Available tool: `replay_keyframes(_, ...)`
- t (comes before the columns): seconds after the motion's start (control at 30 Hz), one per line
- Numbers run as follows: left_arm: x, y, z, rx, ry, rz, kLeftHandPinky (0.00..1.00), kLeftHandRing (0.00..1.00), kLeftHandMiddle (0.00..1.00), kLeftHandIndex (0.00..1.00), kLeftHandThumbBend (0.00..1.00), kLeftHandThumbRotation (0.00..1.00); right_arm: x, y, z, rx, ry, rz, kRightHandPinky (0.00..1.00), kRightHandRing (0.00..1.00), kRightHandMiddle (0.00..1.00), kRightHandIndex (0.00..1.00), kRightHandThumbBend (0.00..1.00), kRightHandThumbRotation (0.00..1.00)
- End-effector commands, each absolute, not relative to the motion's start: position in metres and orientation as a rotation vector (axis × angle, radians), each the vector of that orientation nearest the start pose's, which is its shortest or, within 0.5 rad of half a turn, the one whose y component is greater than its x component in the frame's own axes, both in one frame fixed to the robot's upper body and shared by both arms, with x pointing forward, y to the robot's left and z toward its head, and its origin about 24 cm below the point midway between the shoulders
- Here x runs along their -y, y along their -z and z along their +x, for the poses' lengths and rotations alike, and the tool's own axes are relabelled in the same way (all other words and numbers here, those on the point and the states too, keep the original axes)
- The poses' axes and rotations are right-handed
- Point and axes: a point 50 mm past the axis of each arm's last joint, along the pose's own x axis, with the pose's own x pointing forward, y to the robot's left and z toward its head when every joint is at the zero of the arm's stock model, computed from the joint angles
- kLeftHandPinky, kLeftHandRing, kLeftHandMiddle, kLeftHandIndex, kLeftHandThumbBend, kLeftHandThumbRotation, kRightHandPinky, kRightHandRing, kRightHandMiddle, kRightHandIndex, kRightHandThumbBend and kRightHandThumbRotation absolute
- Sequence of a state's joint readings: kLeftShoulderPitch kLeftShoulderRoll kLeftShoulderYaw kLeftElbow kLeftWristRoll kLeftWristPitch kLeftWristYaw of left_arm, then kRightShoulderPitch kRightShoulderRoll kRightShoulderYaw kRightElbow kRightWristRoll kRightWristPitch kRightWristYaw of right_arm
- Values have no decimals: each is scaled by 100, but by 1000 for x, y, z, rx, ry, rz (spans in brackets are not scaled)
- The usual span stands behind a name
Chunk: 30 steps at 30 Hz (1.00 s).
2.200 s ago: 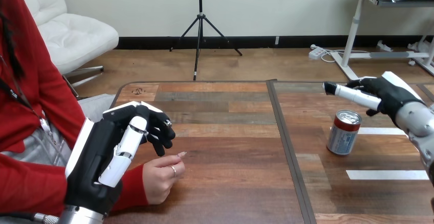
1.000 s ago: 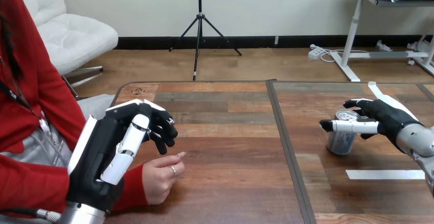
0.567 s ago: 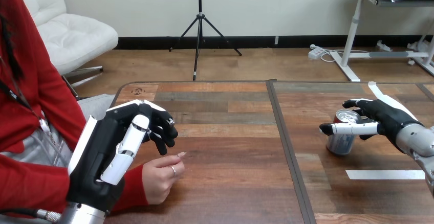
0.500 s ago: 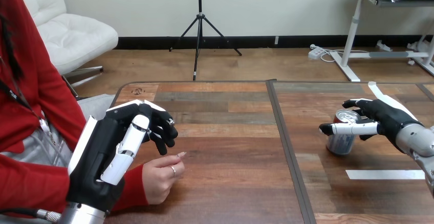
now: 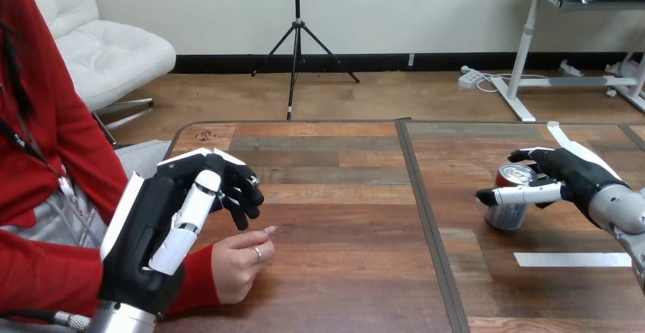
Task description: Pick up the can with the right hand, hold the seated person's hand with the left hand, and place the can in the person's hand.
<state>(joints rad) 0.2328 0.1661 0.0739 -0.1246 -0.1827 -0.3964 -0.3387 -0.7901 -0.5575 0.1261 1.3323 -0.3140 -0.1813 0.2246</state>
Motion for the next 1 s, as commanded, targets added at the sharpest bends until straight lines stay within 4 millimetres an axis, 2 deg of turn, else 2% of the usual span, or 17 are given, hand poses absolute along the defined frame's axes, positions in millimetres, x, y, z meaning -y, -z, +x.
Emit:
replay_keyframes(0.0,-191,-76,208,361,225,85,29,39,44,43,11,77,298,-68,355,-398,-58,-791,75,82,85,87,100,32)
replay_keyframes(0.47,-192,-75,208,367,226,86,29,40,44,43,12,76,299,-69,354,-367,-48,-818,73,79,82,83,99,27)
replay_keyframes(0.97,-193,-75,209,368,222,96,29,40,44,43,12,77,300,-71,355,-359,-32,-807,65,71,75,78,89,18)
